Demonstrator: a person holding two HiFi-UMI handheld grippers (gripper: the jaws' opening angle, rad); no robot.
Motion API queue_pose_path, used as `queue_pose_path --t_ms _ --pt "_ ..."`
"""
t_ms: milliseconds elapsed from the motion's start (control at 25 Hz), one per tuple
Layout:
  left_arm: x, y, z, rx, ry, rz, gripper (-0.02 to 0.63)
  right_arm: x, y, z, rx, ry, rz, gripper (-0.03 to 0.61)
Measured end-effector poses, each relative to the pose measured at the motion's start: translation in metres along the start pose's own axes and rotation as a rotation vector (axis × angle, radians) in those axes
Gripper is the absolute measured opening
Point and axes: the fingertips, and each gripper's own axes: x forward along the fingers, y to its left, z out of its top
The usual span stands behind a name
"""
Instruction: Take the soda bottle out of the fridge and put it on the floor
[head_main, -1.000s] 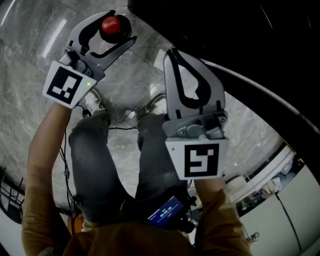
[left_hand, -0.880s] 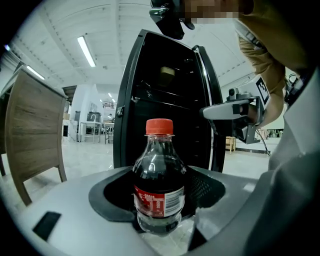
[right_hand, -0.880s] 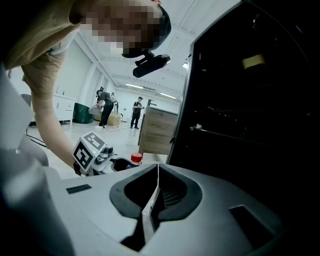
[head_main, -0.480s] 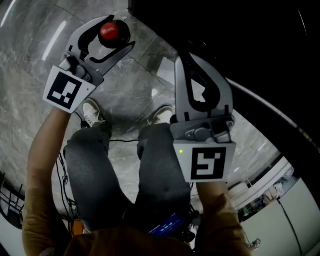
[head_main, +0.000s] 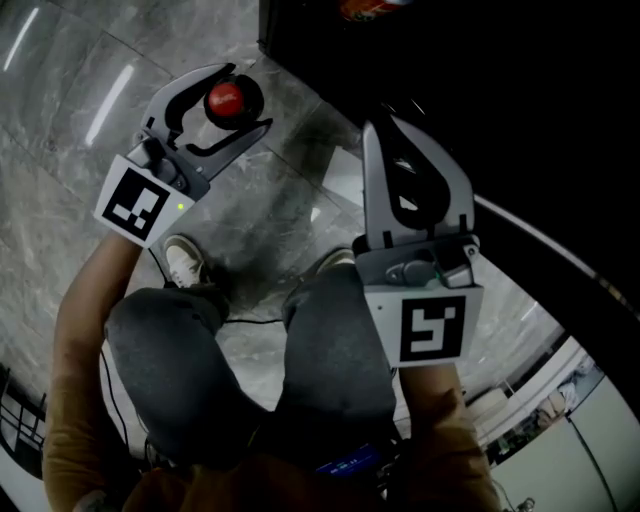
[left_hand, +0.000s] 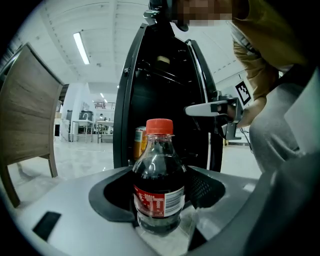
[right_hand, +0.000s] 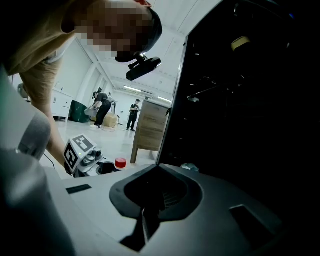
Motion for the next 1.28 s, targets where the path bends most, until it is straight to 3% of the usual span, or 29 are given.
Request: queue_pose_path --t_ms 320,720,1280 --pt "0.017 0.011 -0.035 0.020 -0.014 -0.046 0.304 0.037 -0.005 -0.031 -0.022 -0.031 0.005 0.003" --pt "0.028 0.024 -0.083 0.009 -0.017 -0.023 0.304 0.056 0.003 -0.063 -0.046 -0.013 0.020 0.003" --pt "0.043 0.033 -0.154 -0.039 0.041 0.024 0.304 0.062 0.003 -0.075 -0.056 -0.006 0.006 0.003"
